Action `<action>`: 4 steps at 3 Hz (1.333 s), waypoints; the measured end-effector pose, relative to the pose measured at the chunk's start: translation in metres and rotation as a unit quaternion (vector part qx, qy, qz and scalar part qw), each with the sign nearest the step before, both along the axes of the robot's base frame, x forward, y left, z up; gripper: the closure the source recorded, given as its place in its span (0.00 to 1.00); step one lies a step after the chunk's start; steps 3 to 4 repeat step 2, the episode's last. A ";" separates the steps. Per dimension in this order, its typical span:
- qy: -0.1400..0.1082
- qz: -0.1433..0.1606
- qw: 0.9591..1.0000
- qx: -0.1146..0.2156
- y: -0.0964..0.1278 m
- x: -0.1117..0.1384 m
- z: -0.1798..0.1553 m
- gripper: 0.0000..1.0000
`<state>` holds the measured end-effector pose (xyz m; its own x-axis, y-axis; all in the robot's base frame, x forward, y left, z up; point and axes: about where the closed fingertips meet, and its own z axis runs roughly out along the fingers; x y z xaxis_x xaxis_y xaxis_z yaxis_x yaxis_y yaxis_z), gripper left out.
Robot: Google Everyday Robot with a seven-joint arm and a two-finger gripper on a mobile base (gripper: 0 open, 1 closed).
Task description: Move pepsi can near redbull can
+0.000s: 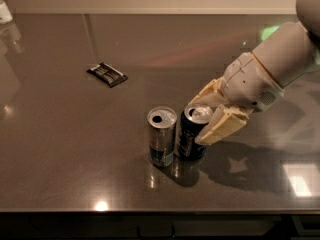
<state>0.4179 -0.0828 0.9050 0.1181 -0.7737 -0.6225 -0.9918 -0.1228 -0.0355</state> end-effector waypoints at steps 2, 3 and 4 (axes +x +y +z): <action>0.001 -0.003 1.000 0.000 -0.003 0.005 -0.001 0.00; 0.001 -0.003 1.000 0.000 -0.003 0.005 -0.001 0.00; 0.001 -0.003 1.000 0.000 -0.003 0.005 -0.001 0.00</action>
Offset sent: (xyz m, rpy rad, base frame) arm 0.0044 -0.0030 -0.0009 0.0004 0.0028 -0.0055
